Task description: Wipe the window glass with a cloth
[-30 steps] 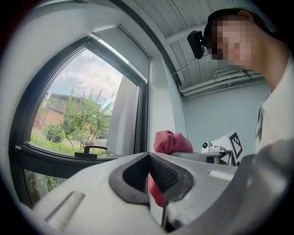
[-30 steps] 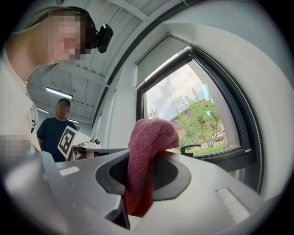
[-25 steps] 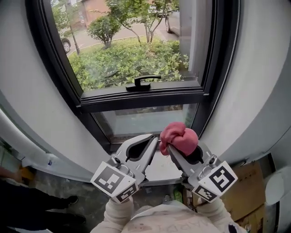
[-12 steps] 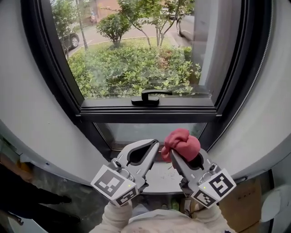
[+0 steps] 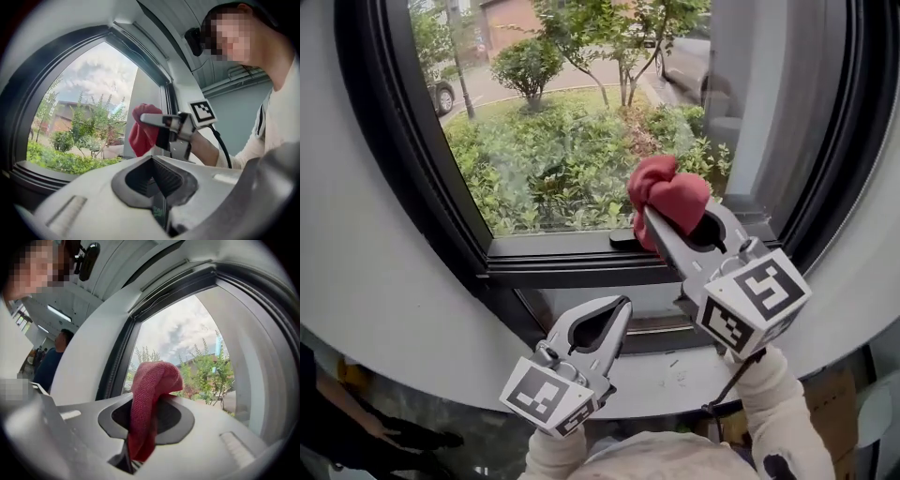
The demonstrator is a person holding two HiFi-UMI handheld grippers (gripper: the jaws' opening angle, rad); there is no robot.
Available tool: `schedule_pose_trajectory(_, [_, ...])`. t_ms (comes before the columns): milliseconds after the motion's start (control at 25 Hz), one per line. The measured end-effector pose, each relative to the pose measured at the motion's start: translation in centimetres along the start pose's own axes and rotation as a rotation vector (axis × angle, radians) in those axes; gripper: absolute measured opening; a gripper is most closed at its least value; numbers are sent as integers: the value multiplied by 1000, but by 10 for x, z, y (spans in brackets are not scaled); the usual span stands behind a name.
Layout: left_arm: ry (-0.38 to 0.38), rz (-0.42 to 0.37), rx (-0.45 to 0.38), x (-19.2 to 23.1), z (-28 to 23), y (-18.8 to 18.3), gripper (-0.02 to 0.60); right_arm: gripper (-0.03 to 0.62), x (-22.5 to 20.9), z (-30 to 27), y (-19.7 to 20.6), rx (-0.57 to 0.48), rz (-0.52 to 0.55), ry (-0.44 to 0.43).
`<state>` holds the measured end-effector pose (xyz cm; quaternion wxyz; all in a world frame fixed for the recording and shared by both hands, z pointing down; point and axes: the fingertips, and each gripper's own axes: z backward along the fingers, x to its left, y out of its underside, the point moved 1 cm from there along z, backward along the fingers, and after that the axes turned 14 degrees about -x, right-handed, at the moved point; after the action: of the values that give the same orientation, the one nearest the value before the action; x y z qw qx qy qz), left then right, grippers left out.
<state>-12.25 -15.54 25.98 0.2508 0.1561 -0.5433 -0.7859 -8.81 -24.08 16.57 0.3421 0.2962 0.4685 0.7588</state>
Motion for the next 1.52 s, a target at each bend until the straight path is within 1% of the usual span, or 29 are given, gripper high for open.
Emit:
schedule_pose_trajectory(120, [7, -13, -7, 24, 7, -7, 0, 106, -10, -62, -22, -6, 56, 29])
schedule_pose_trajectory(280, [13, 2, -17, 54, 15, -13, 0, 106, -17, -129, -50, -11, 89, 63])
schedule_pose_trajectory(440, [33, 19, -30, 78, 21, -17, 0, 106, -19, -171, -77, -35, 176, 108])
schedule_pose_trajectory(560, [47, 32, -47, 90, 24, -17, 0, 104, -20, -183, -74, -33, 221, 139])
schedule_pose_trajectory(640, [56, 48, -48, 95, 25, -14, 0, 104, -19, -181, -66, -48, 256, 157])
schedule_pose_trajectory(720, [65, 64, -40, 98, 24, -8, 0, 104, -18, -177, -59, -62, 317, 174])
schedule_pose_trajectory(800, [73, 75, -33, 98, 20, -3, 0, 104, -20, -175, -58, -70, 357, 180])
schedule_pose_trajectory(960, [84, 86, -33, 95, 10, 2, 0, 104, -40, -161, -61, -79, 310, 188])
schedule_pose_trajectory(1120, [94, 82, -29, 81, -7, 4, 1, 106, -79, -129, -72, -86, 305, 235])
schedule_pose_trajectory(1400, [128, 81, -48, 42, -50, 8, 0, 106, -169, -56, -91, -78, 296, 346])
schedule_pose_trajectory(1520, [138, 82, -49, 29, -67, 14, 0, 106, -202, -31, -98, -74, 311, 388])
